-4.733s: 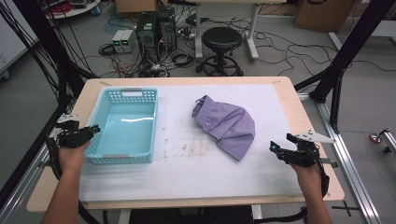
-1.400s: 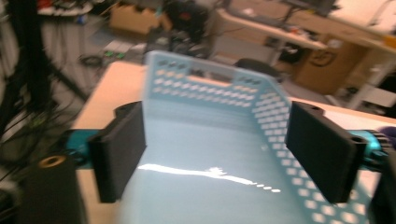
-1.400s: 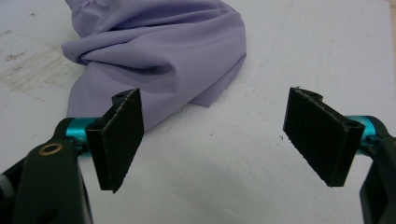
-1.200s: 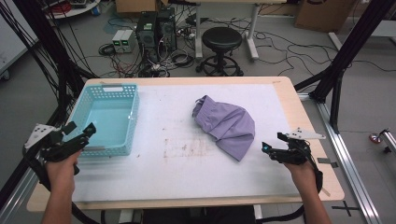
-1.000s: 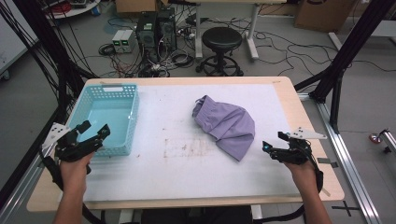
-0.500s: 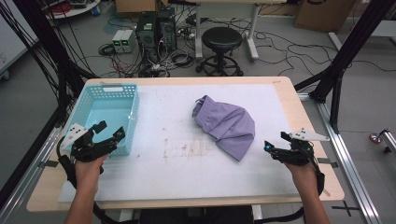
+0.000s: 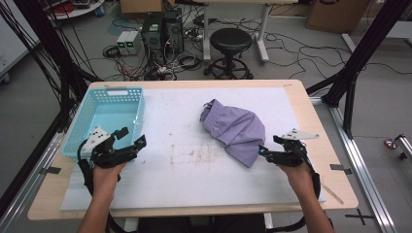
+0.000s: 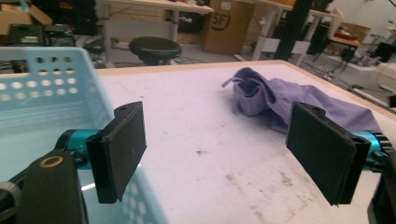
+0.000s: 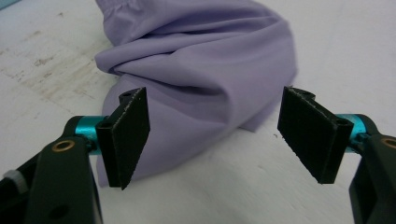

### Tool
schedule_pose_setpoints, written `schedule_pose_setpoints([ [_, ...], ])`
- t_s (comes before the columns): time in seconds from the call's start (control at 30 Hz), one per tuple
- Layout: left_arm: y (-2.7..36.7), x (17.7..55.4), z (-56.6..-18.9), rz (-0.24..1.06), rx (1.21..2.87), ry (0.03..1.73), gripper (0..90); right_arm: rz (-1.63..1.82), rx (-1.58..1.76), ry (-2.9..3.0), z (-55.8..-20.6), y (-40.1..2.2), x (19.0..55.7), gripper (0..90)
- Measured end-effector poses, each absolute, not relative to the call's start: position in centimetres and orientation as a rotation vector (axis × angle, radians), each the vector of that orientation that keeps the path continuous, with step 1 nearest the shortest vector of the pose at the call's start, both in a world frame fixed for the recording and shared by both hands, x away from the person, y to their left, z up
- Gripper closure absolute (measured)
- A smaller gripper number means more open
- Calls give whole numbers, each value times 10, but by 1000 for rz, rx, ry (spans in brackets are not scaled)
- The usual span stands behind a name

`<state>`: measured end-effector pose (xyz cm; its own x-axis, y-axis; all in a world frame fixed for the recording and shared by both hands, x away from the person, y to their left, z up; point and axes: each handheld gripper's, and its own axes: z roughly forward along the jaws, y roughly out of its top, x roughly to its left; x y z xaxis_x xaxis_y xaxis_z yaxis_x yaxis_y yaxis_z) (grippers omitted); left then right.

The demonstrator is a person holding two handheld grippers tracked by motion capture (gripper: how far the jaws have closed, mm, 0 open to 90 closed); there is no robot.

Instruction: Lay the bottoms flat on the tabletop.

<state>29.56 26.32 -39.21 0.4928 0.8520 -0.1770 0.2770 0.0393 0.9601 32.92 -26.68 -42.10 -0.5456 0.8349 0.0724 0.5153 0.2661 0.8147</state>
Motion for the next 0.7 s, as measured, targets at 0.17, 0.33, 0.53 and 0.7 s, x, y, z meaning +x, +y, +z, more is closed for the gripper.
schedule_pose_setpoints([
  [0.17, 250, 296, -395, 558, 1550, 1000, 207, 1083, 1192, 2274, -434, -236, 351, 330],
  [0.33, 244, 297, -398, 541, 1574, 984, 212, 994, 1204, 2316, -442, -222, 359, 605],
  [0.53, 242, 298, -400, 534, 1588, 986, 223, 989, 1129, 2441, -443, -217, 353, 892],
  [0.7, 243, 297, -401, 538, 1582, 985, 228, 1174, 958, 2577, -434, -215, 322, 892],
])
